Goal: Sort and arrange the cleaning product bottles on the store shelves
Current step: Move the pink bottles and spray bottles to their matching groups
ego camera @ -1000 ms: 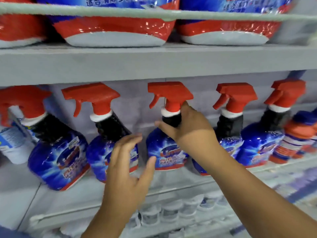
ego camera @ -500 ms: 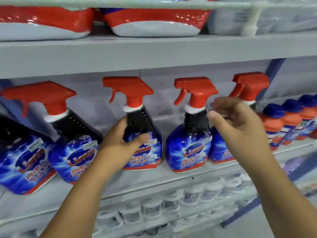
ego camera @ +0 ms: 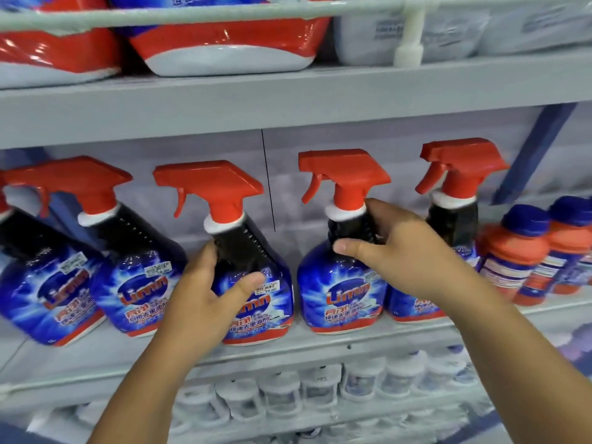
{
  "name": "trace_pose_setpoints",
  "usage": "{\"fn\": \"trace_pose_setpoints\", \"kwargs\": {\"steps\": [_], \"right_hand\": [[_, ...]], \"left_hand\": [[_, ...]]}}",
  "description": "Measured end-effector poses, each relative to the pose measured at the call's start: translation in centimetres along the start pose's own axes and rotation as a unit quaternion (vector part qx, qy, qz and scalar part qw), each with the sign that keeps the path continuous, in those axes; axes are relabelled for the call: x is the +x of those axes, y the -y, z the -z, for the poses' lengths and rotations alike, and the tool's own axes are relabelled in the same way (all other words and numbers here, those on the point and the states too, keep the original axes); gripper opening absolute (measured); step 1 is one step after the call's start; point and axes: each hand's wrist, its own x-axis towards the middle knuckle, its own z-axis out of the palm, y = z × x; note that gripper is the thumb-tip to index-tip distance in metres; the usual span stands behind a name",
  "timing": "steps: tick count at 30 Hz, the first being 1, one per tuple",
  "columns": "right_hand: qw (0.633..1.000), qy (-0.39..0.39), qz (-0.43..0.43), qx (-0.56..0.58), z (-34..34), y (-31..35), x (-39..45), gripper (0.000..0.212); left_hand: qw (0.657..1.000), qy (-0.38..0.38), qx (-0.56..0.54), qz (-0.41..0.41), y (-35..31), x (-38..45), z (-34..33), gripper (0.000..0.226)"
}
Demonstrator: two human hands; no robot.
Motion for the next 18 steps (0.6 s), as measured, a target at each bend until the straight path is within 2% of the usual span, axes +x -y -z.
{"fn": "trace_pose_setpoints", "kwargs": {"steps": [9, 18], "right_hand": [[1.000, 0.007, 0.005, 0.016, 0.12, -0.18, -0.15, 0.032], [1.000, -0.004, 0.012, -0.004, 0.10, 0.06, -0.63, 0.030]], "left_hand": [[1.000, -0.002, 0.019, -0.017, -0.71, -0.57, -0.85, 0.032], [0.999, 0.014, 0.006, -0.030, -0.33, -0.14, -0.57, 0.043]]}}
